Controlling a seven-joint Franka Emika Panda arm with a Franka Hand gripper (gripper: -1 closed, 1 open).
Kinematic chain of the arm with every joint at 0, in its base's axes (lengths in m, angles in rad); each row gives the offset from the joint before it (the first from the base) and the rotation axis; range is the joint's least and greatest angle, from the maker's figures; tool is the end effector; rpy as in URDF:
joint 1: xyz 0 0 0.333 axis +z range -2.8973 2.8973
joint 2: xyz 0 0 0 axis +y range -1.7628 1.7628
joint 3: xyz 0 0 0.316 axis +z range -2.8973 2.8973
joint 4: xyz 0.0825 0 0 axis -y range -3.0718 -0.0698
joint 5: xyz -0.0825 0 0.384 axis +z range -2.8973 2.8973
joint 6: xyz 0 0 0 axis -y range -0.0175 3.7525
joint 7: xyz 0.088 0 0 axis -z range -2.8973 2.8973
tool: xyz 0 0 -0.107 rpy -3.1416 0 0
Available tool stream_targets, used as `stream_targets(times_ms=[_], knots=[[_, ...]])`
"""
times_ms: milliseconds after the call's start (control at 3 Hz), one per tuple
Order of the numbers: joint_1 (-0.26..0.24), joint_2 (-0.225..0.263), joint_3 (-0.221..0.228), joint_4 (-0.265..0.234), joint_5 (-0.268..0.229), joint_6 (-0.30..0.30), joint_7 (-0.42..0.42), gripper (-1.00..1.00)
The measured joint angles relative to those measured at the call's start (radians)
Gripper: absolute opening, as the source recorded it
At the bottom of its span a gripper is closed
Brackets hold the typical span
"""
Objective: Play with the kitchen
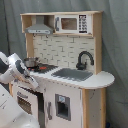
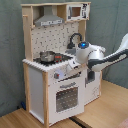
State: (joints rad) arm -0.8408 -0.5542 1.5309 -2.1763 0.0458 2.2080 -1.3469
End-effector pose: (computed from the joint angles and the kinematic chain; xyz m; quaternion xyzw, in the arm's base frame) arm 0.3894 0.3690 0.3954 0.5141 0.8184 -0.0541 0.2512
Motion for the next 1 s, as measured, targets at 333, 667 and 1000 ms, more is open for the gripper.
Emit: stream_targets(times_ms=[333,667,1000], knots=[[-0.013,0.0,0.031,-0.034,0.001,0.08,0.047,-1.0],[-0.017,0.001,0.059,-0.073,0.008,0.14,0.11,-1.0],[0.013,0.015,0.091,-0.071,0.058,0.141,0.184,-1.0]])
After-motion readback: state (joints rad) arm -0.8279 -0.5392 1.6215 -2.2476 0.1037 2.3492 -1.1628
